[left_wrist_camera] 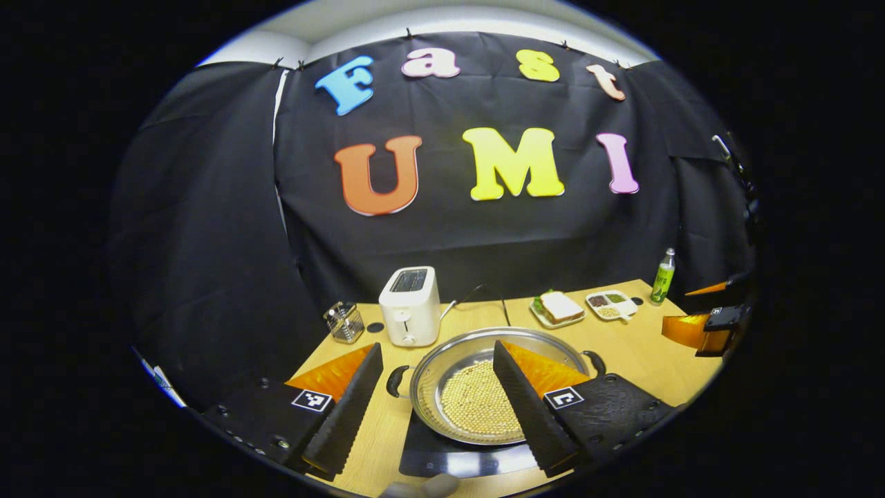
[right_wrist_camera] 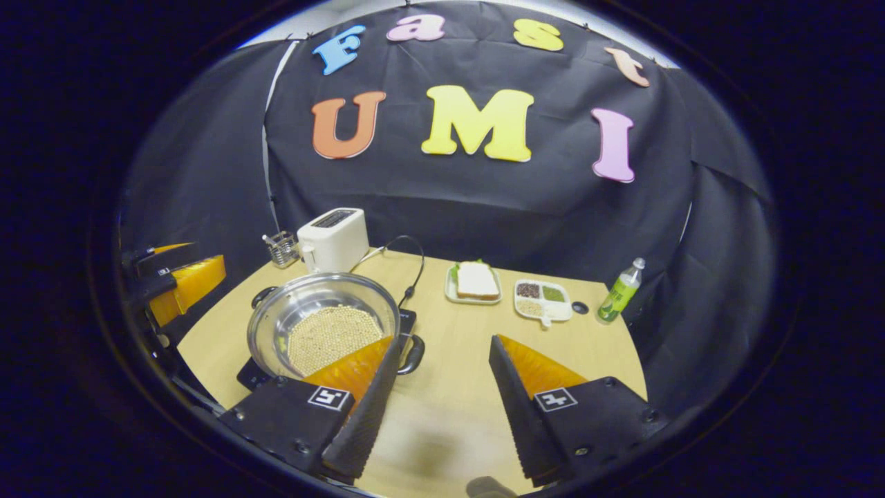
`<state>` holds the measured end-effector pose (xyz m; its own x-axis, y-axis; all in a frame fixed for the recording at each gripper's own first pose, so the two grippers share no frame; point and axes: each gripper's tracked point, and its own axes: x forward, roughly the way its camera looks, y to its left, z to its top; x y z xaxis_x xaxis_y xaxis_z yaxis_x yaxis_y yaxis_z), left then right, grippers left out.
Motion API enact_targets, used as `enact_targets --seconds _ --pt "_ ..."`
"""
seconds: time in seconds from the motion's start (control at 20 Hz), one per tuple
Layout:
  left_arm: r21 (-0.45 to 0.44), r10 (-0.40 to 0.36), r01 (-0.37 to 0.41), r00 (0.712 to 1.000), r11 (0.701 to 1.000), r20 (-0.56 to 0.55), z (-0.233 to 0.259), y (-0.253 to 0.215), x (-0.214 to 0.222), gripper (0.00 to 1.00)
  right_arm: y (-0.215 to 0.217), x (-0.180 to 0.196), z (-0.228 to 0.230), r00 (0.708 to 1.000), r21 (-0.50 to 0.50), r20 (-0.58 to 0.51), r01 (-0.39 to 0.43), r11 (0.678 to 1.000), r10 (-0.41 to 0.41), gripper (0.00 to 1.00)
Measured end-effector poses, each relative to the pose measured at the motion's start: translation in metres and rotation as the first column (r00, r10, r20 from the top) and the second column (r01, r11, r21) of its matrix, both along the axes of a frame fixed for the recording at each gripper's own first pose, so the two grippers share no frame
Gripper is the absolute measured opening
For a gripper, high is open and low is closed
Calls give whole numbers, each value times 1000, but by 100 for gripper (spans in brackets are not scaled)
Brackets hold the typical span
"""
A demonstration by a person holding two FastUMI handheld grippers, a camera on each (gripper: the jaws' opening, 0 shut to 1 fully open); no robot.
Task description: First push the handle of the pot to place it horizontally, then grasp the pot with both hands and set it on the induction cooktop.
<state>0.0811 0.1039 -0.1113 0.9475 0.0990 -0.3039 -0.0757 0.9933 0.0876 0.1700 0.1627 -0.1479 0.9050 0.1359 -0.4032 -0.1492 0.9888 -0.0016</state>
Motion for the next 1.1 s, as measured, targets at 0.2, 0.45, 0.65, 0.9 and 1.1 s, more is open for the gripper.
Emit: enact_targets --seconds 0.2,0.45,0.65,0.9,1.1 --pt "-1 -39 39 996 999 79 45 -49 -24 96 -39 -28 42 996 28 78 29 999 -31 100" --pt "-33 -82 88 984 996 160 97 -108 -39 95 -98 -58 89 983 46 168 63 997 -70 100" --pt "-38 -100 110 976 993 192 120 -141 -43 95 -141 -74 119 969 62 225 87 994 -99 100" --pt "-95 -67 89 974 992 215 137 -170 -48 95 -190 -92 149 949 74 288 114 991 -131 100" --pt "-109 -57 83 973 991 223 149 -185 -50 95 -226 -101 161 933 94 318 146 985 -169 100"
